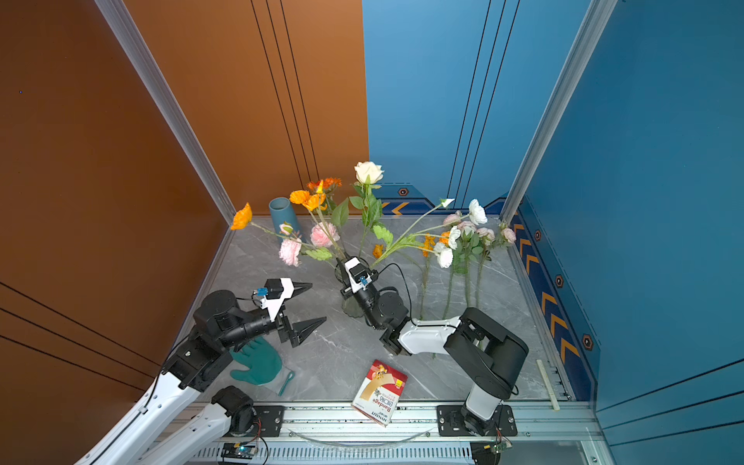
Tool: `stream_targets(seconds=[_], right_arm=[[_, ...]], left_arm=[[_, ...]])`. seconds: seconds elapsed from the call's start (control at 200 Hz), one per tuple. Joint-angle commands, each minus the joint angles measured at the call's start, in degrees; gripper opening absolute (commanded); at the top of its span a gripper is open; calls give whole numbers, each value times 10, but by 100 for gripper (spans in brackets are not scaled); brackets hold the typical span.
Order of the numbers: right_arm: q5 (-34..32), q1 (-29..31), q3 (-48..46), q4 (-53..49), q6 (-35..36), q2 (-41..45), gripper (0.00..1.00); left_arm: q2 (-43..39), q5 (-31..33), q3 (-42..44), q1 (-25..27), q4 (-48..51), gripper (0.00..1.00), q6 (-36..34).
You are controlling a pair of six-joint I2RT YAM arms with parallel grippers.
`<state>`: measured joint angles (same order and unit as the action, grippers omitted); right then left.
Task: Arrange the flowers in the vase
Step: 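Lower the yellow poppy stems into the glass vase with the right gripper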
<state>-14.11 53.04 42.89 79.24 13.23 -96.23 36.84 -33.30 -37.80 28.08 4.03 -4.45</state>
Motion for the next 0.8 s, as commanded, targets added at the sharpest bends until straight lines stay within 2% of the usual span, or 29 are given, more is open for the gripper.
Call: stream_targets(seconds=[0.0, 0.15, 0.24, 0.345, 0.511, 0.691, 0.796], right_arm=[[16, 3, -10, 21, -7, 15, 25], [20, 9, -25, 20, -8, 39, 24], [18, 17, -38, 21, -4, 55, 31], [11, 20, -52, 21, 4, 69, 50], [1, 23, -67, 20, -4, 78, 62], [-30, 25, -82, 17, -18, 85, 67], [-48, 24, -77, -49, -38, 105, 71]], left_arm=[[1, -11, 3, -7, -10, 98, 6], [4, -12, 3, -8, -10, 98, 6], [6, -12, 1, -9, -10, 98, 6], [8, -15, 2, -10, -11, 98, 6], [8, -18, 2, -16, -13, 98, 8], [6, -17, 4, -16, -14, 98, 9], [13, -21, 2, -16, -14, 98, 10]])
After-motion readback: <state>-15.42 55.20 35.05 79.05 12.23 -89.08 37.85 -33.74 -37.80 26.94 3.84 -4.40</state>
